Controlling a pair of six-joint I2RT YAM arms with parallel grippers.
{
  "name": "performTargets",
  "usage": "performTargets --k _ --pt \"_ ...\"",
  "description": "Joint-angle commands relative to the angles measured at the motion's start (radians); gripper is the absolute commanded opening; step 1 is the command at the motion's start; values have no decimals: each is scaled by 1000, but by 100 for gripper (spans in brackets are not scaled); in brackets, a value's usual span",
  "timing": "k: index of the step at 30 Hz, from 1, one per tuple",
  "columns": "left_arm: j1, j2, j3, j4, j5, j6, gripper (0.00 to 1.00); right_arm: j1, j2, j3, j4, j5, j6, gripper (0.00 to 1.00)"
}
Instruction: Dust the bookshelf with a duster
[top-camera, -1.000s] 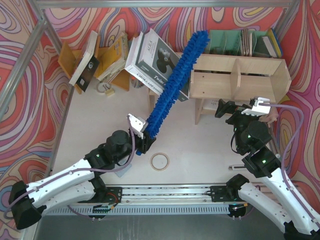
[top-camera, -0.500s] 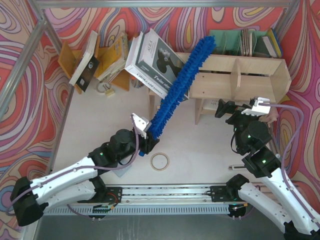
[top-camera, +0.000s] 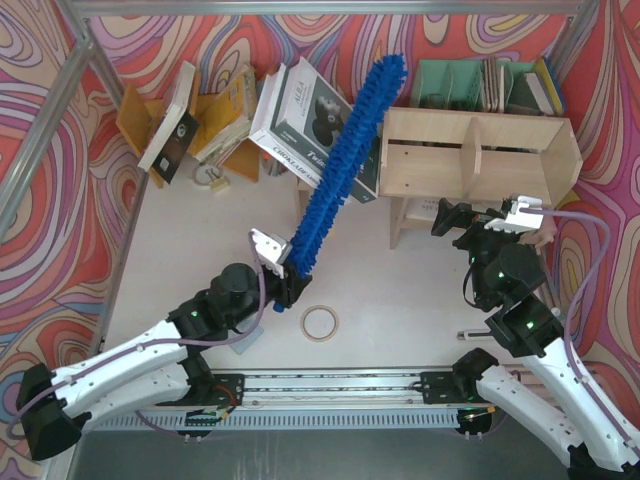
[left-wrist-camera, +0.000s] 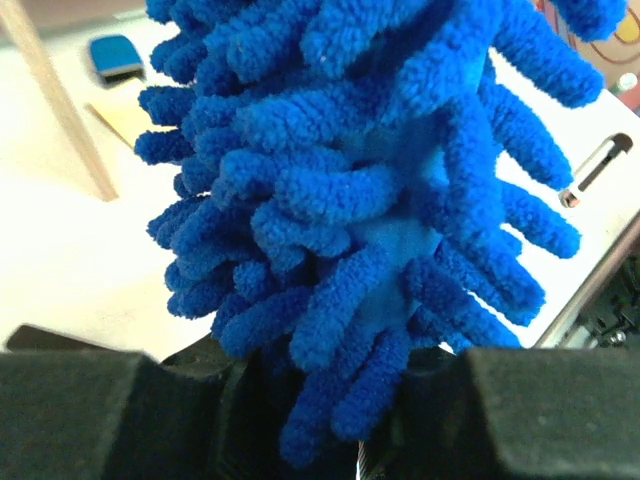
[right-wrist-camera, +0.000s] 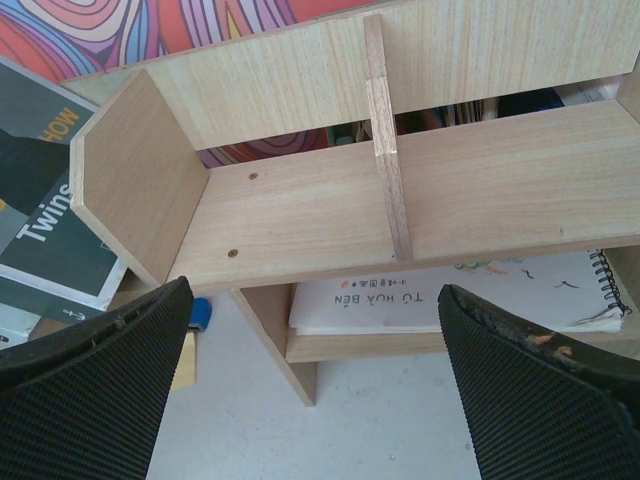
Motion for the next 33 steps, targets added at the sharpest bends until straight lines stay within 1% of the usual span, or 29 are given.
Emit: performTargets --k 1,3,7,10,14,18,20,23,25,28,31,33 --pt "2 76 -40 145 59 -100 0 1 -1 12 27 -7 -10 99" --pt "3 134 -41 172 96 -120 0 1 3 12 27 -7 -10 99" --pt "-3 213 -22 206 120 -130 0 1 2 10 30 -7 -9 99" --pt "-4 247 18 193 123 -112 0 1 3 9 30 -7 -10 99" --pt "-4 216 77 133 95 -81 0 2 1 14 29 -5 -13 99" --pt "-5 162 158 51 69 -84 0 2 -4 21 27 -3 -15 99" --pt "-4 171 222 -28 53 -127 0 1 -7 32 20 0 -16 99" --pt "-8 232 326 -145 35 -235 0 0 -11 64 -14 10 1 99" --pt "-31 274 364 -173 21 -286 0 1 -14 91 -36 9 17 99" --pt "-95 326 411 -176 -31 -327 0 1 -5 141 -82 33 56 99" --pt "-149 387 492 -253 -99 -381 0 2 34 209 -159 85 100 99" --pt "-172 419 523 -270 -116 -424 0 1 62 259 -213 113 131 99"
